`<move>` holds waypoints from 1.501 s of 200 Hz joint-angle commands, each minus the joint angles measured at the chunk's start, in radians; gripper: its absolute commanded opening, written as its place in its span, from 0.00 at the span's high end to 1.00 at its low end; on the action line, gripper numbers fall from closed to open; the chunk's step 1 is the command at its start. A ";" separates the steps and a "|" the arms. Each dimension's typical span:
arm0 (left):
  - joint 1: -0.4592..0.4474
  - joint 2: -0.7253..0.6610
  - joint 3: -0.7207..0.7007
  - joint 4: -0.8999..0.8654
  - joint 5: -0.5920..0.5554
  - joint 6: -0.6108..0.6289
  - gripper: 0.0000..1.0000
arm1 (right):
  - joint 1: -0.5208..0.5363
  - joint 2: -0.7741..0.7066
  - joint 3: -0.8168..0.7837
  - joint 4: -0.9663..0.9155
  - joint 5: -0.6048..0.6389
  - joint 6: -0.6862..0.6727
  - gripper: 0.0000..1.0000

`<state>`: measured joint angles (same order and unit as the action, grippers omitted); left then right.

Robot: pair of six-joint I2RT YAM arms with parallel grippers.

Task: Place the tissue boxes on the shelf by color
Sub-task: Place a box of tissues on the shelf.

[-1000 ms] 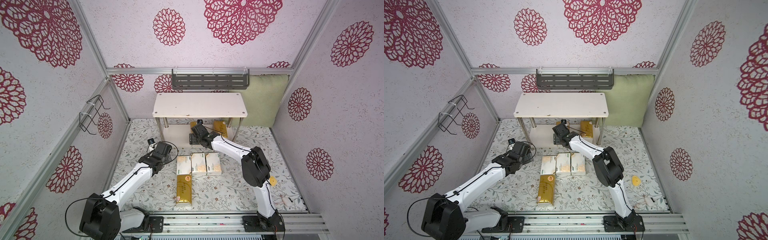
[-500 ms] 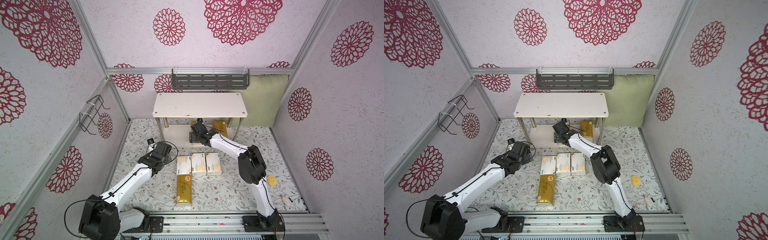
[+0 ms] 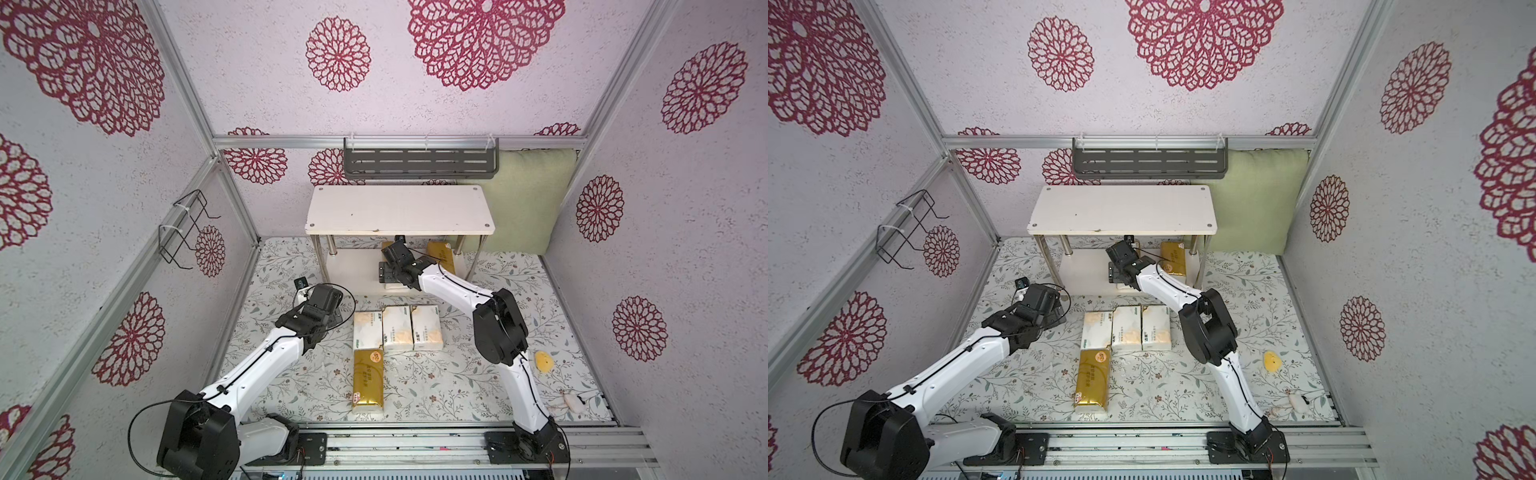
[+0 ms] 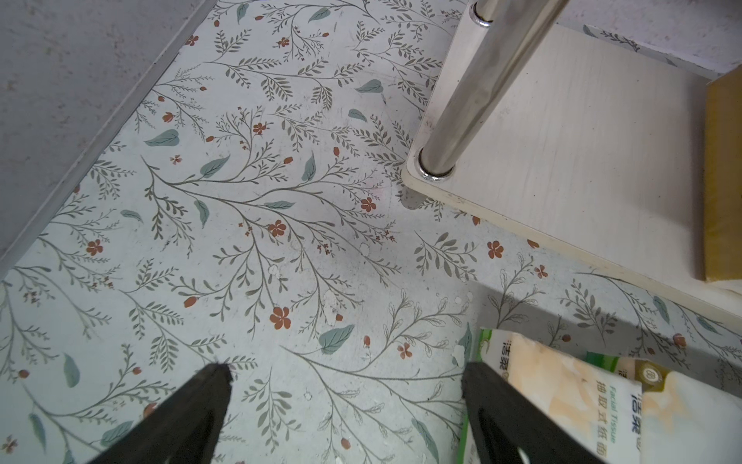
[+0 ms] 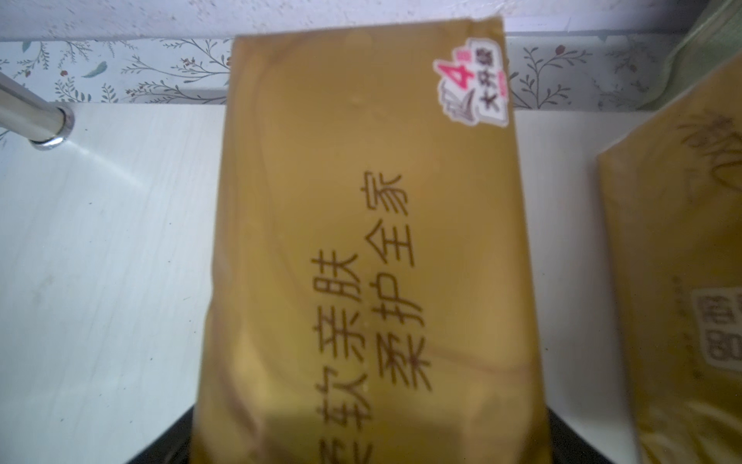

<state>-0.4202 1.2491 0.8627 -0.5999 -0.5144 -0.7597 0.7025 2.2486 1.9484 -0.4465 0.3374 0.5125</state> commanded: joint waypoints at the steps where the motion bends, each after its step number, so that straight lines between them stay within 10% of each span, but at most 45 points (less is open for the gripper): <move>1: -0.009 -0.025 -0.017 -0.001 -0.017 0.001 0.03 | -0.011 0.002 0.035 -0.001 0.017 -0.019 0.11; 300: -0.010 -0.053 -0.037 -0.005 -0.024 -0.010 0.03 | 0.006 -0.076 0.022 0.032 0.044 0.004 0.01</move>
<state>-0.4202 1.2175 0.8349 -0.6044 -0.5274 -0.7612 0.7052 2.2498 1.9484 -0.4271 0.3470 0.5152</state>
